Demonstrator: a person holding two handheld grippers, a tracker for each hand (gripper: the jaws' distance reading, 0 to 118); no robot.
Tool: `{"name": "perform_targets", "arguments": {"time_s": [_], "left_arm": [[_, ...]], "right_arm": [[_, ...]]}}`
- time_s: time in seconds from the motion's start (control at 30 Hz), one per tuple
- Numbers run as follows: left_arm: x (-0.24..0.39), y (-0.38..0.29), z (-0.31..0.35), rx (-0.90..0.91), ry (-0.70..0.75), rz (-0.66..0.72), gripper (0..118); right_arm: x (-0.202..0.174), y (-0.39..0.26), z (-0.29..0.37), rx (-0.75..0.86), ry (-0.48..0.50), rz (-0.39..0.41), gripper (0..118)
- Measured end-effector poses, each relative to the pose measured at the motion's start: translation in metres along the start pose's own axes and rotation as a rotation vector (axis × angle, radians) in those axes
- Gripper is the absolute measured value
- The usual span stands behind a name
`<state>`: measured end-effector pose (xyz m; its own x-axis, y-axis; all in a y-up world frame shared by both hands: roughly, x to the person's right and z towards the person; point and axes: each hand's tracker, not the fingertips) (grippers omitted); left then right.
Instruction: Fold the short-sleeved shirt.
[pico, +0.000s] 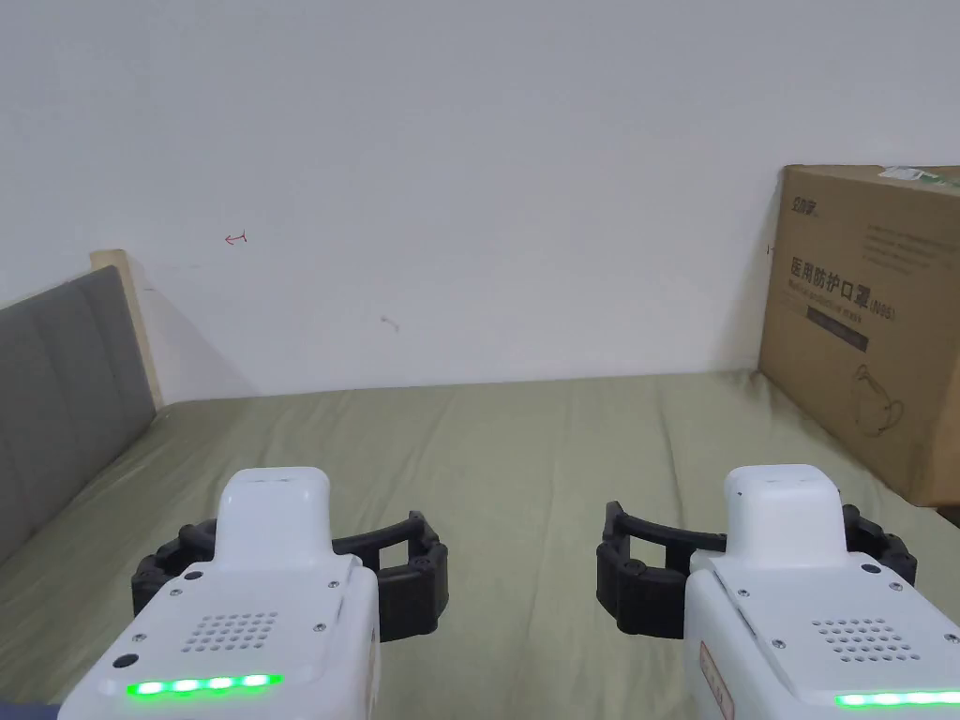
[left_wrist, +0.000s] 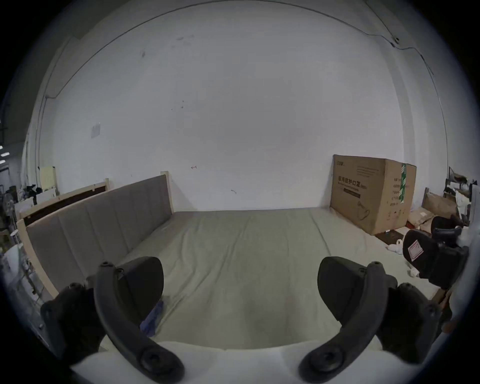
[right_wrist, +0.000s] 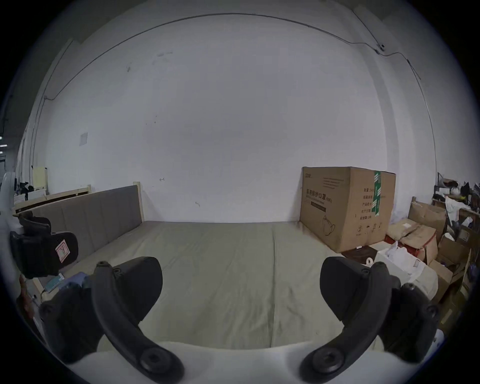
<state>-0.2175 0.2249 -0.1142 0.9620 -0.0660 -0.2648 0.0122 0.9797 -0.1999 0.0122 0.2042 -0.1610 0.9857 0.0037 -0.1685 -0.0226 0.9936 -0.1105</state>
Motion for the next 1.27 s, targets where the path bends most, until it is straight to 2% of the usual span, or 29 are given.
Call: {"name": "perform_targets", "arguments": {"time_s": [0.07,0.17,0.3,0.4,0.5,0.7,1.07,1.2,1.27], "left_arm": [[0.005,-0.001,0.005,0.028,0.111,-0.028,118],[0.008,-0.006,0.006,0.042,0.048,-0.073,118],[0.003,-0.006,0.009,0.019,-0.073,0.036,118],[0.008,-0.002,0.008,-0.012,-0.004,0.029,118],[0.016,0.0,0.009,-0.035,0.073,-0.057,118],[0.014,0.0,0.012,-0.04,-0.008,-0.009,118],[0.013,0.001,0.015,-0.042,-0.005,-0.012,118],[0.019,-0.008,0.025,0.054,0.035,-0.037,118],[0.022,-0.007,0.024,0.037,0.036,-0.055,118]], "right_arm": [[-0.002,-0.001,0.001,0.003,-0.015,0.016,118],[0.0,0.0,-0.002,-0.002,-0.016,0.008,118],[0.001,0.001,-0.002,-0.001,-0.011,-0.008,118],[0.004,0.002,-0.003,-0.002,-0.016,0.0,118],[0.007,0.002,-0.007,-0.018,-0.027,-0.014,118],[0.012,0.001,-0.009,-0.029,-0.021,-0.047,118],[0.014,-0.001,-0.01,-0.037,-0.022,-0.045,118],[0.015,0.0,-0.01,-0.037,-0.021,-0.051,118],[0.015,0.0,-0.011,-0.037,-0.024,-0.045,118]]}}
